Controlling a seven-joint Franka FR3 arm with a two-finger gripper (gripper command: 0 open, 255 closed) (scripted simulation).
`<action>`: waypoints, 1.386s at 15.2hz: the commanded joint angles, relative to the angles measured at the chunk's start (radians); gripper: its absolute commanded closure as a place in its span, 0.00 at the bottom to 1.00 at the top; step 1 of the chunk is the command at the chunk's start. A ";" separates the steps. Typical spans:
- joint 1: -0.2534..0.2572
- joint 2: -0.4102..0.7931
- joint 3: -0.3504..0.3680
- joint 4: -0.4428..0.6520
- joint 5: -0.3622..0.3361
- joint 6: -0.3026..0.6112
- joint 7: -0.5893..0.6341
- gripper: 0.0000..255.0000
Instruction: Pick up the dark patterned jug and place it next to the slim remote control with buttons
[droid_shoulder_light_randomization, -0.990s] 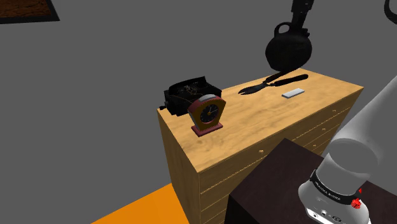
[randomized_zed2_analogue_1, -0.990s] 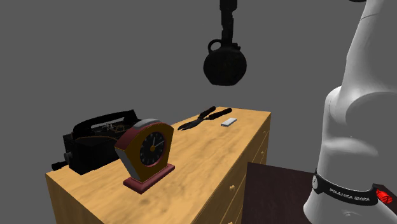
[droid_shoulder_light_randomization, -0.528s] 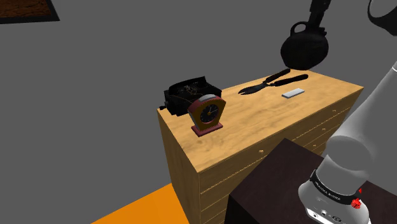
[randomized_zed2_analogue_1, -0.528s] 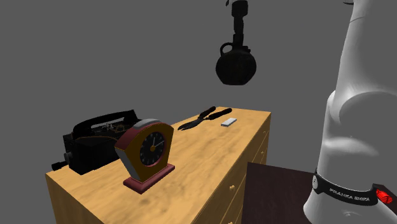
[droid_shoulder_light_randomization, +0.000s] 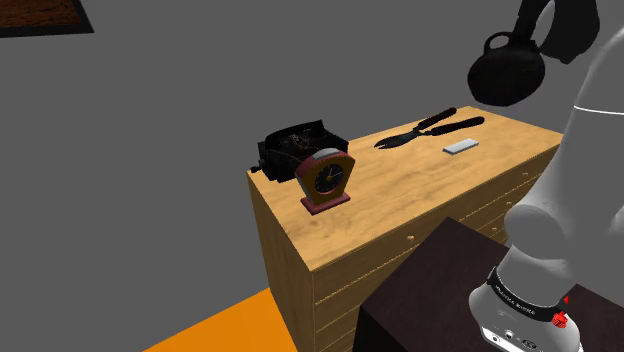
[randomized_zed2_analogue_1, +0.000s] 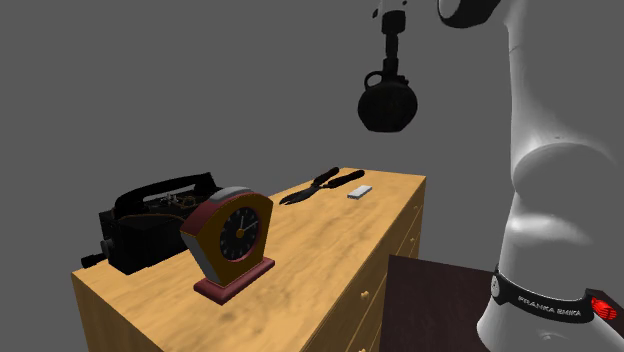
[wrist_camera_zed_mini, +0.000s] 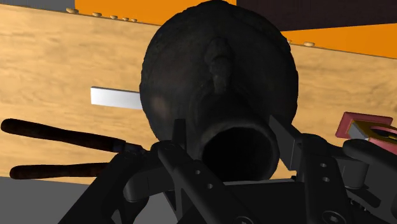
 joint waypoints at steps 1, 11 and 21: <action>-0.070 0.063 -0.022 0.073 0.052 -0.019 -0.064 1.00; 0.000 -0.047 -0.014 -0.198 -0.031 0.163 -0.045 1.00; 0.041 -0.136 0.003 -0.434 -0.091 0.329 -0.008 1.00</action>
